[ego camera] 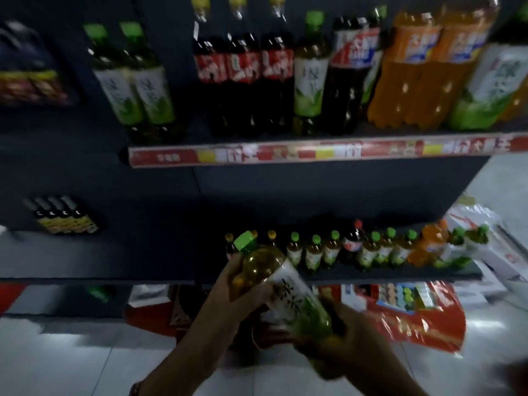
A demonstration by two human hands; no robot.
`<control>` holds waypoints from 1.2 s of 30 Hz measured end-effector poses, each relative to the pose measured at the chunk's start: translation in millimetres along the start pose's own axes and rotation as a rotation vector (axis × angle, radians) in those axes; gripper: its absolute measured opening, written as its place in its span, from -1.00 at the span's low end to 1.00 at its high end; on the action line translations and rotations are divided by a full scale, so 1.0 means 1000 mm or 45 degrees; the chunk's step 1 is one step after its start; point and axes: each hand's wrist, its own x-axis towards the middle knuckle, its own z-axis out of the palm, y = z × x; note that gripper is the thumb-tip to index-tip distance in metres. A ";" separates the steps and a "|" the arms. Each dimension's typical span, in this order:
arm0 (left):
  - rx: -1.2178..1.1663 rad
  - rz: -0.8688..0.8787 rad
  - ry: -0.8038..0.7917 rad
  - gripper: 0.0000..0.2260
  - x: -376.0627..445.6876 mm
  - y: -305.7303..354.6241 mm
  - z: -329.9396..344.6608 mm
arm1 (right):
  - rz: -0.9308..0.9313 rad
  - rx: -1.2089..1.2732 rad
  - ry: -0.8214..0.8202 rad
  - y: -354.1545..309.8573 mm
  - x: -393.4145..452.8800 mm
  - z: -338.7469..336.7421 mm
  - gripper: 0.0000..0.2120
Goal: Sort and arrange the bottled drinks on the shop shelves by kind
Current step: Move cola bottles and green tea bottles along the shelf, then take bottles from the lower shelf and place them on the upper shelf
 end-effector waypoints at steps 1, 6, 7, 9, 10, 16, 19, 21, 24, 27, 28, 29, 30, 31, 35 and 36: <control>0.051 0.059 -0.009 -0.46 0.002 0.012 -0.006 | 0.025 0.076 -0.072 -0.005 0.010 0.006 -0.44; 0.194 0.295 0.008 -0.31 0.027 0.074 -0.044 | -0.063 0.370 -0.183 -0.050 0.069 0.038 -0.53; 0.253 0.329 -0.026 -0.25 0.034 0.087 -0.053 | -0.063 0.484 -0.190 -0.061 0.079 0.045 -0.50; 0.412 0.419 -0.074 -0.18 0.046 0.115 -0.071 | -0.137 0.662 -0.205 -0.086 0.098 0.056 -0.51; 0.476 0.476 -0.075 -0.16 0.053 0.128 -0.082 | -0.189 0.697 -0.199 -0.101 0.108 0.060 -0.57; 0.809 0.775 -0.006 0.01 0.099 0.211 -0.148 | -0.464 0.413 -0.009 -0.190 0.168 0.067 -0.67; 1.044 0.912 -0.024 0.01 0.120 0.254 -0.170 | -0.637 0.292 0.153 -0.225 0.198 0.071 -0.69; 1.256 1.040 0.002 -0.01 0.135 0.279 -0.180 | -0.712 0.253 0.317 -0.242 0.217 0.073 -0.67; 1.609 1.233 0.143 -0.05 0.160 0.303 -0.188 | -0.767 0.127 0.532 -0.255 0.243 0.072 -0.55; 1.779 1.297 0.167 -0.06 0.186 0.312 -0.189 | -0.781 0.020 0.653 -0.257 0.262 0.073 -0.55; 1.828 1.324 0.167 -0.06 0.195 0.311 -0.189 | -0.763 -0.050 0.715 -0.256 0.268 0.073 -0.55; 1.893 1.354 0.170 -0.05 0.202 0.309 -0.189 | -0.747 -0.106 0.765 -0.254 0.273 0.074 -0.52; 1.958 1.384 0.180 -0.04 0.209 0.307 -0.190 | -0.747 -0.130 0.779 -0.252 0.277 0.074 -0.49; 2.007 1.405 0.202 -0.04 0.213 0.305 -0.191 | -0.762 -0.119 0.758 -0.249 0.279 0.074 -0.45; 2.095 1.348 0.285 -0.03 0.226 0.306 -0.200 | -0.813 -0.139 0.630 -0.246 0.278 0.073 -0.38; 2.131 1.347 0.307 -0.03 0.229 0.306 -0.202 | -0.816 -0.182 0.604 -0.247 0.277 0.072 -0.39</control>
